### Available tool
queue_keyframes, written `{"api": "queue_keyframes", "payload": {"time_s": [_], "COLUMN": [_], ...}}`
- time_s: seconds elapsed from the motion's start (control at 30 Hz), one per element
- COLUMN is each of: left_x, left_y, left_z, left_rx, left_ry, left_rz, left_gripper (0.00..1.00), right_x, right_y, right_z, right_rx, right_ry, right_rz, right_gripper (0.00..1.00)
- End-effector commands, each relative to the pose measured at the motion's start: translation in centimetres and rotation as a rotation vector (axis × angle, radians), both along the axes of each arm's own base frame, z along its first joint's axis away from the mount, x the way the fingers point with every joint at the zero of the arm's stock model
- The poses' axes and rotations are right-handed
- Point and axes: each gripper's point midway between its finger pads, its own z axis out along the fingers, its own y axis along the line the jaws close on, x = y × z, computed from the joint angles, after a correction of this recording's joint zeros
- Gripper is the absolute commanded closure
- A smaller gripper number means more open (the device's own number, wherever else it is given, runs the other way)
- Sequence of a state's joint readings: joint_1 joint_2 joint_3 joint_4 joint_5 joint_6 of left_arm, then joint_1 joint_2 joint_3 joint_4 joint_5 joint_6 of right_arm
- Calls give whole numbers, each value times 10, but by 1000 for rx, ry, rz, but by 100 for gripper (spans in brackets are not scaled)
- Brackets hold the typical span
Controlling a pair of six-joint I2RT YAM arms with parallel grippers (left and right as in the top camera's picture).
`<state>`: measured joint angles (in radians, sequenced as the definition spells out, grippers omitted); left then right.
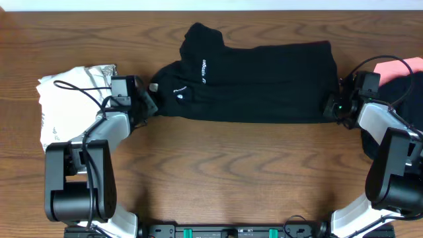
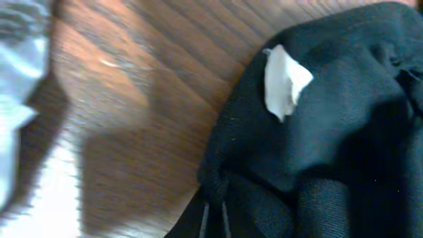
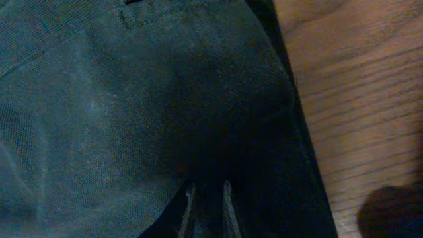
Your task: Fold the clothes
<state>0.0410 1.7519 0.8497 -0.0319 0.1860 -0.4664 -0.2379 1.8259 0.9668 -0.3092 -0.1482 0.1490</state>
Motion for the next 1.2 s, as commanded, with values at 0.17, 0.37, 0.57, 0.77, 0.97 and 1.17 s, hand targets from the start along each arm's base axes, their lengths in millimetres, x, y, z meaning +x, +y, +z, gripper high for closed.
{"api": "queue_keyframes", "payload": {"time_s": [0.17,0.37,0.57,0.77,0.97,1.17], "left_x": [-8,-21,-29,-46,-65,-72], "left_y": [29,28,27,26,25,24], "left_z": [-5,-12,-16,-22,-28,-30], "left_rx": [83,79,78,84,87,92], "left_ry": [48,109,143,216,295,324], "left_rz": [57,54,52,27,7,-12], "left_gripper": [91,90,90,90,90,85], "right_x": [-14,-15,-23,-47,-75,-99], "right_y": [3,3,5,1,4,-1], "right_z": [-21,-21,-24,-30,-34,-36], "right_rx": [-10,-12,-3,-24,-19,-49], "right_ry": [78,78,115,216,333,438], "right_rz": [10,9,9,-6,-7,-39], "right_gripper": [85,86,86,89,89,90]}}
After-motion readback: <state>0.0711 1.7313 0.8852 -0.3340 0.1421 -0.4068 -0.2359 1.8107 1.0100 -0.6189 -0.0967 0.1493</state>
